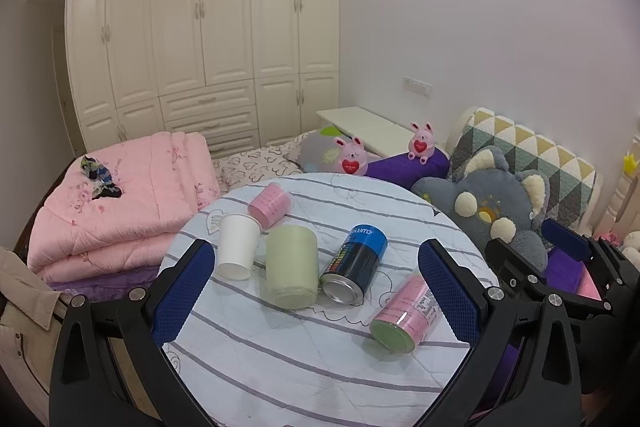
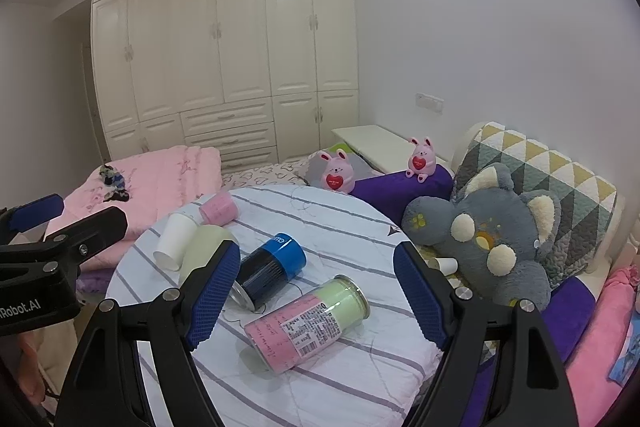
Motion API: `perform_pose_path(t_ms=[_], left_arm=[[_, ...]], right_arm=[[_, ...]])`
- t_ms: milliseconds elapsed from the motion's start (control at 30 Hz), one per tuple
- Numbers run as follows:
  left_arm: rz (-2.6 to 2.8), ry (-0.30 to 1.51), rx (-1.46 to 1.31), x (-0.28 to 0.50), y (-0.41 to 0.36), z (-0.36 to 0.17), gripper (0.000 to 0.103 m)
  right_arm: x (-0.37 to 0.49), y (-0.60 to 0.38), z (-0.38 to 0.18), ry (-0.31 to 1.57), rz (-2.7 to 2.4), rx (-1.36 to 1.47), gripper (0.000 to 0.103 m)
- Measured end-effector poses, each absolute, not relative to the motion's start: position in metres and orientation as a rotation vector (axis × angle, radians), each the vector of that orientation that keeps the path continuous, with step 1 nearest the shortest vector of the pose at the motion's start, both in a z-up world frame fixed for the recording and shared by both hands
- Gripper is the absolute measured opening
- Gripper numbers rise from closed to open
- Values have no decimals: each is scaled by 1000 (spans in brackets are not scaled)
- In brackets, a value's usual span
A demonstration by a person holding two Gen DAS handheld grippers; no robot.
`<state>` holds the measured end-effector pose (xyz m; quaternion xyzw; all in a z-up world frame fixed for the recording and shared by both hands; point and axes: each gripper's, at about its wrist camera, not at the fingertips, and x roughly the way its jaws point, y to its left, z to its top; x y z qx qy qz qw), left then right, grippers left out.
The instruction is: Flip cup upright
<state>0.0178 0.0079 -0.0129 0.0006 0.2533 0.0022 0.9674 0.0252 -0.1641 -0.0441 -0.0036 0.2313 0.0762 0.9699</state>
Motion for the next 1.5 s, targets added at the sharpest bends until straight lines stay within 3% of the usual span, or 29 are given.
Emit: perform_pose_path(t_ms=[1500], left_arm=[[20, 593, -12, 40, 27, -33, 103]], right_arm=[[47, -156, -61, 532, 162, -4, 80]])
